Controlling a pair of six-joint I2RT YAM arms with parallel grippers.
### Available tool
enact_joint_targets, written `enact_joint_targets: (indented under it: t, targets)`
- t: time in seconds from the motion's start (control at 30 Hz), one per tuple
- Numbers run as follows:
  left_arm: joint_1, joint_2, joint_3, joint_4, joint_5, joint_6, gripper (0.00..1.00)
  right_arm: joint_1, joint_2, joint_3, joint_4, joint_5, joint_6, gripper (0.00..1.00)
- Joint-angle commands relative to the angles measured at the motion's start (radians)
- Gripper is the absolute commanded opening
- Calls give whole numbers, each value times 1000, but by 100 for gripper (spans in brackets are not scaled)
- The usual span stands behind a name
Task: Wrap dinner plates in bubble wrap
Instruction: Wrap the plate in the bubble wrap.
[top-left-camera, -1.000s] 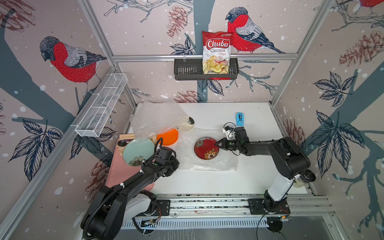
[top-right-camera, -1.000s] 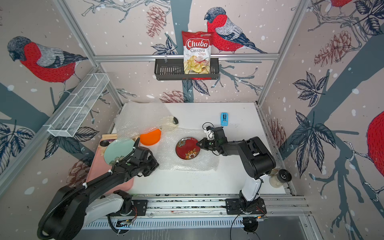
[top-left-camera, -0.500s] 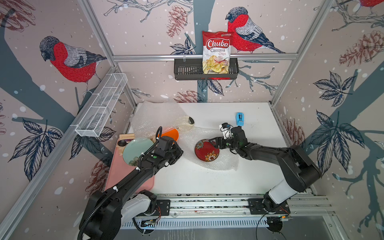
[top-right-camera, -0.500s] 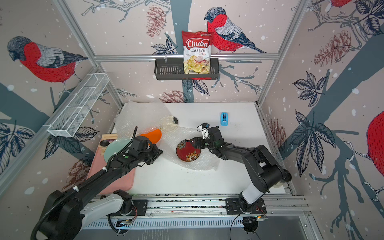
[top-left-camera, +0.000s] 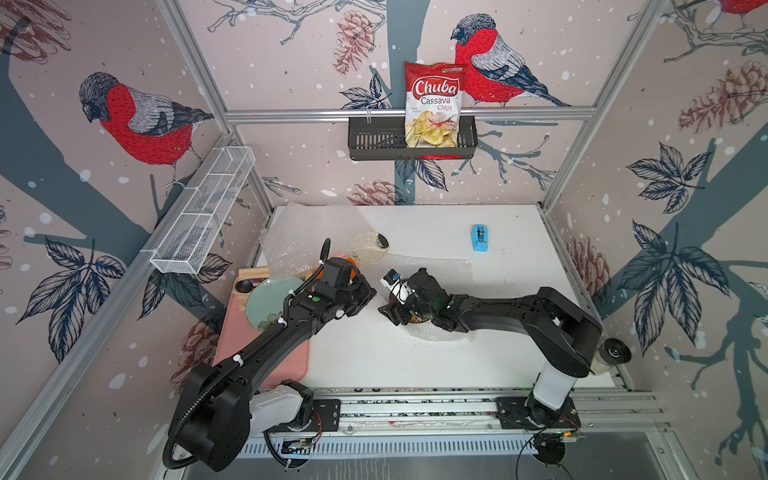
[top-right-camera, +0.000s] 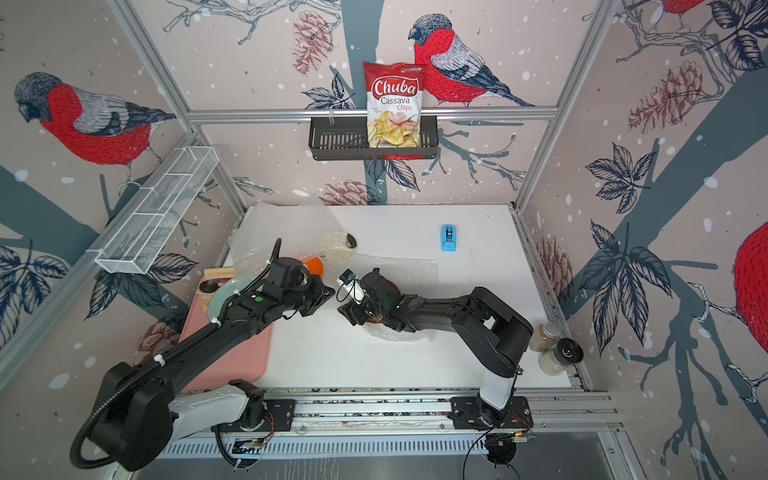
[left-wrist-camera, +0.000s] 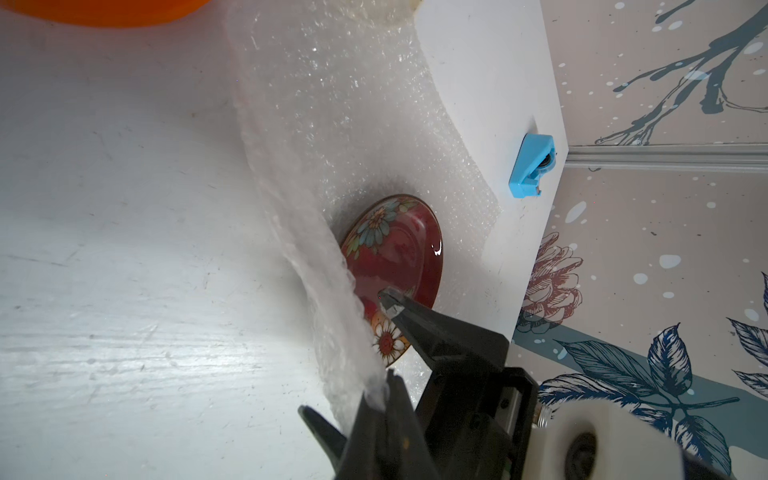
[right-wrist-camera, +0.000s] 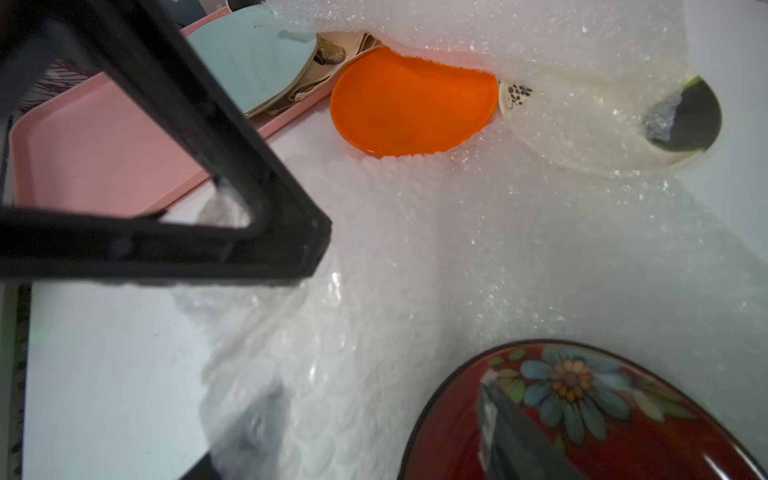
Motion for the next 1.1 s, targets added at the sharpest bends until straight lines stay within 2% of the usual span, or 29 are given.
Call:
enact_joint_targets:
  t: [0.0,0.03,0.1,0.13,0.2,0.23,0.27,0.37,0.5,0.57,0.67,0.77,0.9,0.97,1.07]
  targets:
    - [-3,21,49,-10,18,51,0,-5,-26,-6,27,64,18,32]
    - [-3,31,71,-28,17,74,0,-19,-42,-22,38,44,47,23]
    - [-2,46,116,-69,7,129,11,-58,-63,-54,49,-23,112,13]
    - [-2,54,138,-94,-9,162,22,-84,-70,-72,60,-64,152,9]
    - [-3,66,173,-136,-48,215,63,-127,-70,-107,83,-136,221,4]
    - [-2,73,187,-150,-61,245,75,-150,-64,-116,89,-158,265,2]
    - [-2,82,196,-159,-72,269,78,-170,-56,-122,99,-186,302,1]
    - [-3,126,214,-178,-64,350,79,-237,-22,-136,149,-283,429,0]
    - [-9,209,237,-174,27,436,67,-321,15,-172,260,-374,571,0]
    - [-33,268,246,-150,89,465,60,-345,34,-168,273,-405,586,0]
    - [-86,372,338,-133,135,499,53,-358,55,-156,257,-423,572,0]
    - [-125,498,433,-139,129,520,45,-373,62,-170,273,-433,578,3]
    - [-135,666,535,-155,104,515,37,-396,51,-186,275,-430,580,5]
    - [-139,735,579,-166,94,516,34,-408,26,-198,265,-418,575,12]
    - [-148,805,628,-158,110,515,32,-436,-28,-198,184,-392,534,37]
